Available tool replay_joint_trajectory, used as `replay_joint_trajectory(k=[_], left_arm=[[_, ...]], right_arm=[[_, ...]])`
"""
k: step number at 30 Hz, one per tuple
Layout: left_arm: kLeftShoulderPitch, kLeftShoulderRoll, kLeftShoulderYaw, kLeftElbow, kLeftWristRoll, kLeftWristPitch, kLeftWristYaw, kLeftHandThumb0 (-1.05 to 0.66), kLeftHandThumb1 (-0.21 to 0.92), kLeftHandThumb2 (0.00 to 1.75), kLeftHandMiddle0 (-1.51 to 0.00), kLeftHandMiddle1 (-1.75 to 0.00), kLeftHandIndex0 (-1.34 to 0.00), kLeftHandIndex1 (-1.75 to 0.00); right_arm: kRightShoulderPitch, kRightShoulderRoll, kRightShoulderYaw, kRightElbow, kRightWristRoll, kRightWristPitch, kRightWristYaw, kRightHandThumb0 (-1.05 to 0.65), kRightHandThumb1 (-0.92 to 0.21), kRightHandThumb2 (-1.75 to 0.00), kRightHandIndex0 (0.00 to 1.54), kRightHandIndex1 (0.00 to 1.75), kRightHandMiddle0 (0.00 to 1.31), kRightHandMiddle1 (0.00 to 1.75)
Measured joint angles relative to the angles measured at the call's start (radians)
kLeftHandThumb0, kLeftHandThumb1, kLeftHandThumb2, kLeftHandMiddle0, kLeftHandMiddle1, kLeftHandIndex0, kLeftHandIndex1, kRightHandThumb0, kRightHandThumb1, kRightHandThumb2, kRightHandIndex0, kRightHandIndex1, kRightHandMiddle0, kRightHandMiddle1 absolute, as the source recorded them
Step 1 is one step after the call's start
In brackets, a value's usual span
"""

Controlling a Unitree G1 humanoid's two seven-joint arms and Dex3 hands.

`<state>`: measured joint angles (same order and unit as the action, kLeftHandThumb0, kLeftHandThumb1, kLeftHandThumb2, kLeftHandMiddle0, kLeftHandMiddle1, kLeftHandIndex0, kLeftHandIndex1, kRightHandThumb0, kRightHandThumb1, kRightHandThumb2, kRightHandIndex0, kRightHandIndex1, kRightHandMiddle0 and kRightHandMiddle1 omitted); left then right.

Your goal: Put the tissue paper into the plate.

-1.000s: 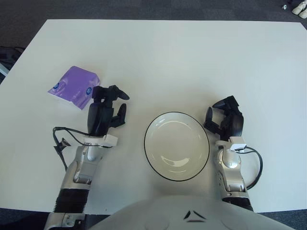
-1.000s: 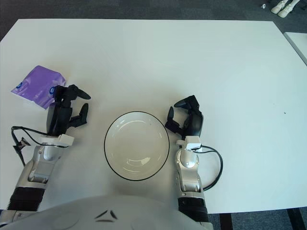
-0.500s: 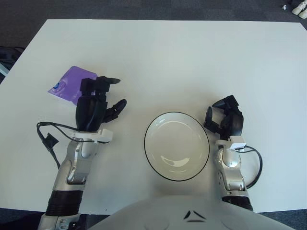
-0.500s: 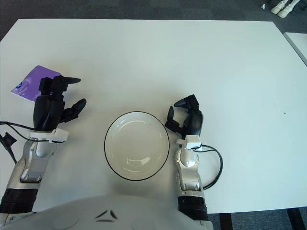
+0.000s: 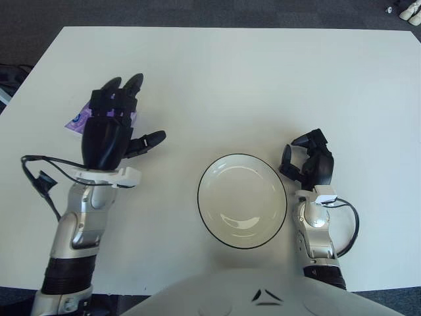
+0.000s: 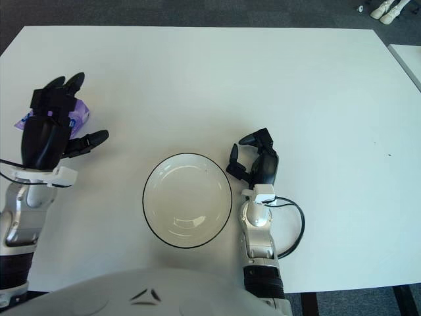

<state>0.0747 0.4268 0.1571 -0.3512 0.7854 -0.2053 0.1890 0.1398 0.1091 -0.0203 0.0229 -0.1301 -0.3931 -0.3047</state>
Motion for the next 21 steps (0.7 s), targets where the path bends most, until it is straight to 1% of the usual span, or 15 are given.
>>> replay_joint_trajectory(k=[3,6,12,21], left_arm=[[-0.033,0.026,-0.001,-0.003,0.069,0.070,-0.048,-1.05,0.92,0.46,0.00,0.00,0.00,0.00],[-0.067,0.043,-0.007,0.006,0.103,0.115,-0.076,-1.05,0.92,0.44,0.00,0.00,0.00,0.00],[-0.115,0.052,-0.022,0.017,0.135,0.147,-0.074,-1.05,0.91,0.41,0.00,0.00,0.00,0.00],[-0.130,0.054,-0.033,0.055,0.129,0.198,-0.087,-1.05,0.90,0.38,0.00,0.00,0.00,0.00]], right_arm=[[-0.001,0.000,0.000,0.001,0.000,0.000,0.000,-0.47,-0.35,-1.29,1.07,1.75,0.58,1.75],[-0.003,0.000,0.000,0.002,0.000,0.000,0.000,-0.47,-0.35,-1.28,1.07,1.75,0.58,1.75],[-0.006,0.001,0.000,0.002,0.000,0.000,0.000,-0.47,-0.35,-1.28,1.06,1.75,0.58,1.75],[-0.005,0.001,0.000,0.002,0.000,0.004,0.002,-0.47,-0.35,-1.28,1.06,1.75,0.58,1.75]])
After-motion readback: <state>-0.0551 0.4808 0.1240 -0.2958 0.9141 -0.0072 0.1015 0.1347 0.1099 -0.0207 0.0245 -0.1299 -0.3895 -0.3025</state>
